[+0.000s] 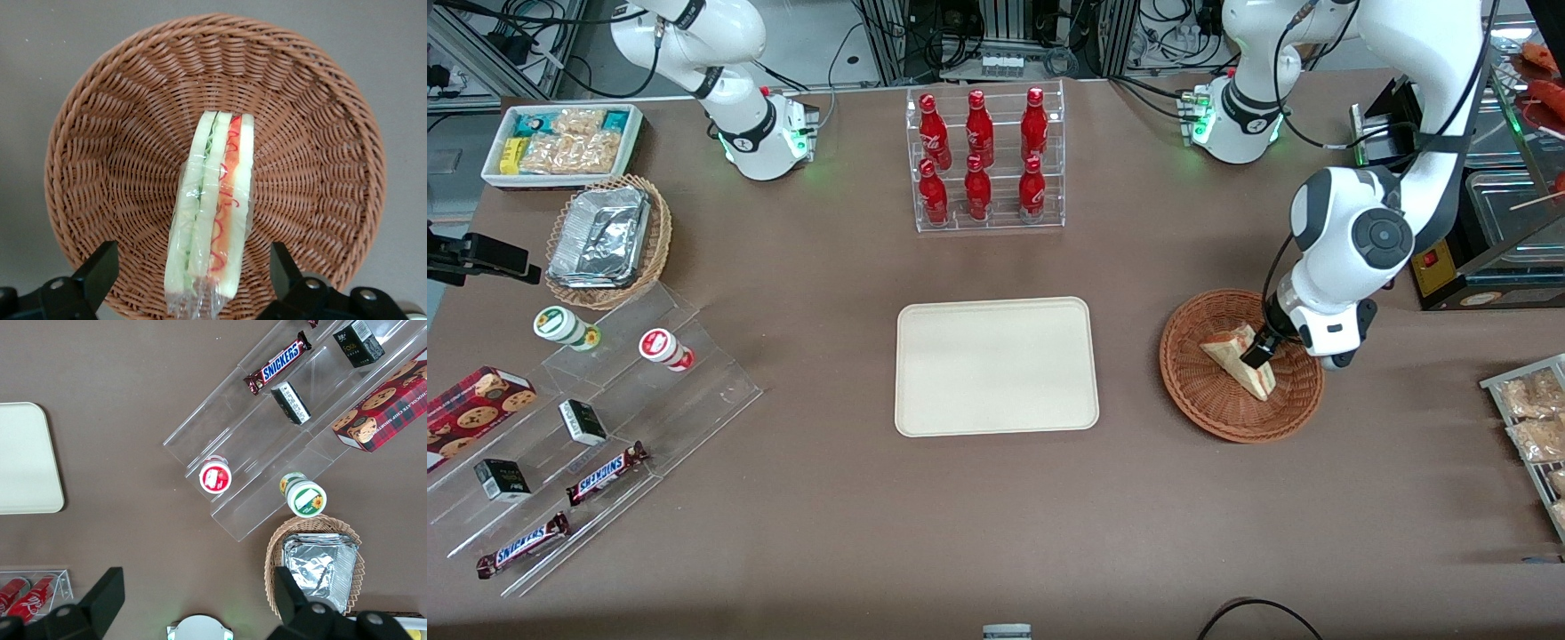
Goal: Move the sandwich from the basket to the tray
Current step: 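Lower the left gripper and close it on the sandwich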
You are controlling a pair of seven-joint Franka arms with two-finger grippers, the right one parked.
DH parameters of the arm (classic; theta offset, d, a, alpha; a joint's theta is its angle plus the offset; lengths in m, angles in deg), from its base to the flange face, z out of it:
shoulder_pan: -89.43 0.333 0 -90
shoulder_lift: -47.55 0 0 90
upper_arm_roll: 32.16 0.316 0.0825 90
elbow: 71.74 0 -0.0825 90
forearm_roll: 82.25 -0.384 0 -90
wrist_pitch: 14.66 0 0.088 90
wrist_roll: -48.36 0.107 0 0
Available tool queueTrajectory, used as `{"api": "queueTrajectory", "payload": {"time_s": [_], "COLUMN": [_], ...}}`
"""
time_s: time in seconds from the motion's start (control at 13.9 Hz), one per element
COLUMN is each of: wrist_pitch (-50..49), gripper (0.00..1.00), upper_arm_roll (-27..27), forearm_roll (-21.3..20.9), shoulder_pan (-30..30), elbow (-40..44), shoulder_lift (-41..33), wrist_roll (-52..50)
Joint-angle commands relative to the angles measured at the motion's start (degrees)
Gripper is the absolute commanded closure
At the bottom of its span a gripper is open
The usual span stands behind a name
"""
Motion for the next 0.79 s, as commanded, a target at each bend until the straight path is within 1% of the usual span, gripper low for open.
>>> {"api": "queueTrajectory", "payload": {"time_s": [0.0,0.22,0.43,0.5,0.58,0.65,0.72], "wrist_pitch": [2.68,4.45,4.36,4.45,4.36,3.93,3.40], "gripper": [0.00,0.00,0.00,0.06,0.32,0.94,1.00], "upper_arm_roll": [-0.05,-0.05,-0.05,-0.05,-0.05,-0.05,-0.05], "forearm_roll": [0.03,0.21,0.65,0.74,0.82,0.74,0.65], "shoulder_pan": [-0.60,-0.60,-0.60,-0.60,-0.60,-0.60,-0.60], "elbow": [0.22,0.22,0.22,0.30,0.31,0.31,0.39], "shoulder_lift": [1.85,4.49,5.55,5.81,5.82,5.73,5.56], "wrist_roll": [-1.94,-2.82,-3.61,-3.87,-5.27,-5.54,-5.02]}}
